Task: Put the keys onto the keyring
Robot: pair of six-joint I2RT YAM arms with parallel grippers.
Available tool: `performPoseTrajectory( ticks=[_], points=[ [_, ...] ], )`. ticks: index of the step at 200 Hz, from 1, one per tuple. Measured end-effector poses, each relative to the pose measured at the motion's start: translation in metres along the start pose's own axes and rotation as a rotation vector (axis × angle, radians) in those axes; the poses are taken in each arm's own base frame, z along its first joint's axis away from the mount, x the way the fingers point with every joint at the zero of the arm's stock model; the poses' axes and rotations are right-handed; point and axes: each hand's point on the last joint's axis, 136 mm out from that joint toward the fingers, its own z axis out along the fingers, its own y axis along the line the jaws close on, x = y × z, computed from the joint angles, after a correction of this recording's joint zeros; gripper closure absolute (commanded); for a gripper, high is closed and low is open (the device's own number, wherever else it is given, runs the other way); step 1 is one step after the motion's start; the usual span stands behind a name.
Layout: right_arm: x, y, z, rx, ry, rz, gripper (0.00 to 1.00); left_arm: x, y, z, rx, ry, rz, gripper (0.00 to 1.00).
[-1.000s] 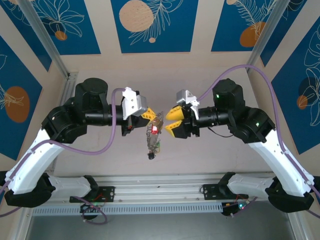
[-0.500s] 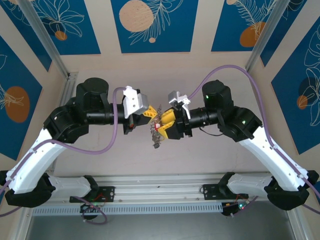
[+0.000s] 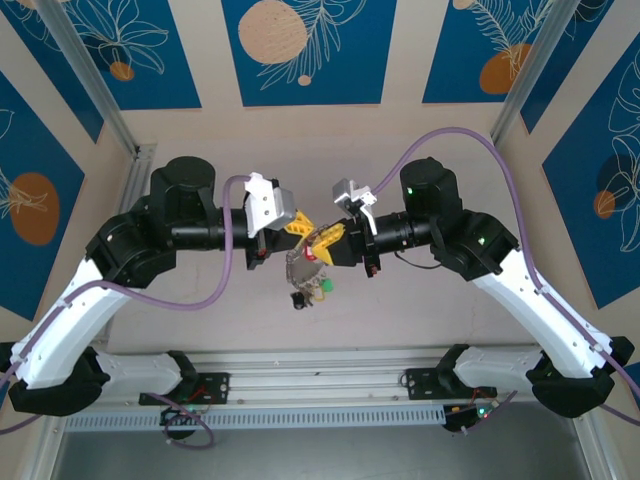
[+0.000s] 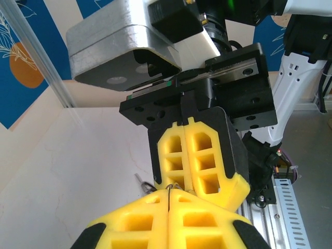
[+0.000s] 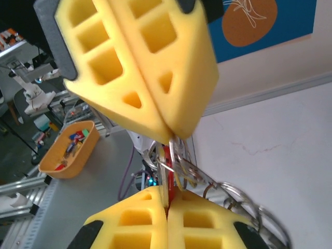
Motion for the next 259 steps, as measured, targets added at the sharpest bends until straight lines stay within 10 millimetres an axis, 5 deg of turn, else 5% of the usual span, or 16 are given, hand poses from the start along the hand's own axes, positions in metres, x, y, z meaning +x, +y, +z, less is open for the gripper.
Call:
performPoseTrajectory(
  ticks=[200,259],
  points=[
    [0.012,-0.001,-0.017,0.059,0.003,0.027,1.00,0.009,-0.002,-0.006,-0.027,0.005,0.006,1.00],
    [0.017,-0.016,-0.013,0.074,0.022,0.092,1.00,0.012,-0.003,-0.008,-0.028,0.003,0.007,1.00]
  ],
)
